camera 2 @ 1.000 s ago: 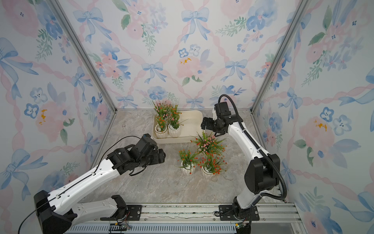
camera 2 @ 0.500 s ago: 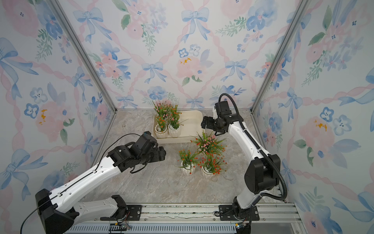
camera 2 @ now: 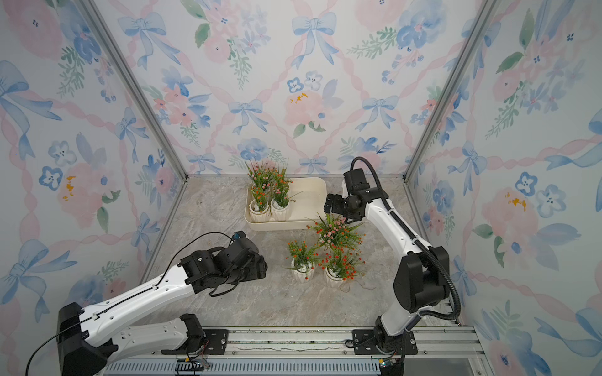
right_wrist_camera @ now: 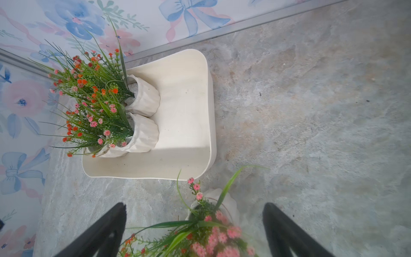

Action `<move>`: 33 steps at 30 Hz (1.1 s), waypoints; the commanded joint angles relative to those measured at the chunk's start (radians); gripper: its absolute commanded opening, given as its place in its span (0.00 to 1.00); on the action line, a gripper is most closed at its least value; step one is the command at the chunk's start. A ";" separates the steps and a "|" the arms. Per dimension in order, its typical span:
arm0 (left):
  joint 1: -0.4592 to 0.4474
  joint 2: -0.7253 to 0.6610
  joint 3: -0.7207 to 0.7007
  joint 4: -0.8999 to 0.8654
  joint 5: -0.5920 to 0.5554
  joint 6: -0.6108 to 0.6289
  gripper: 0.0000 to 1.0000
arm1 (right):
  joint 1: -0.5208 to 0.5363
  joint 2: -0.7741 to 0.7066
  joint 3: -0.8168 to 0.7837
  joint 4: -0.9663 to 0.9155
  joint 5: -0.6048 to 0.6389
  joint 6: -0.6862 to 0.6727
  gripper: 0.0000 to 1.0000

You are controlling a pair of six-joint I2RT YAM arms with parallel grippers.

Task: Put the potted gypsophila into the storage box
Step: Place the baby's breath potted plant at the storage box, then pick up the baby's breath potted plant from the center of the board.

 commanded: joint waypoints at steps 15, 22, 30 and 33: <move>-0.413 -0.342 -0.530 0.017 -0.056 -0.476 0.84 | 0.064 -0.028 -0.178 0.033 0.089 0.070 0.97; -0.451 -0.174 -0.482 0.078 -0.109 -0.468 0.83 | 0.010 -0.072 -0.236 0.037 0.065 0.052 0.97; -0.442 0.006 -0.387 0.144 -0.061 -0.414 0.84 | -0.097 -0.139 -0.346 0.048 0.036 0.027 0.97; -0.440 0.033 -0.359 0.148 -0.048 -0.417 0.84 | -0.129 -0.189 -0.395 0.061 0.027 0.025 0.97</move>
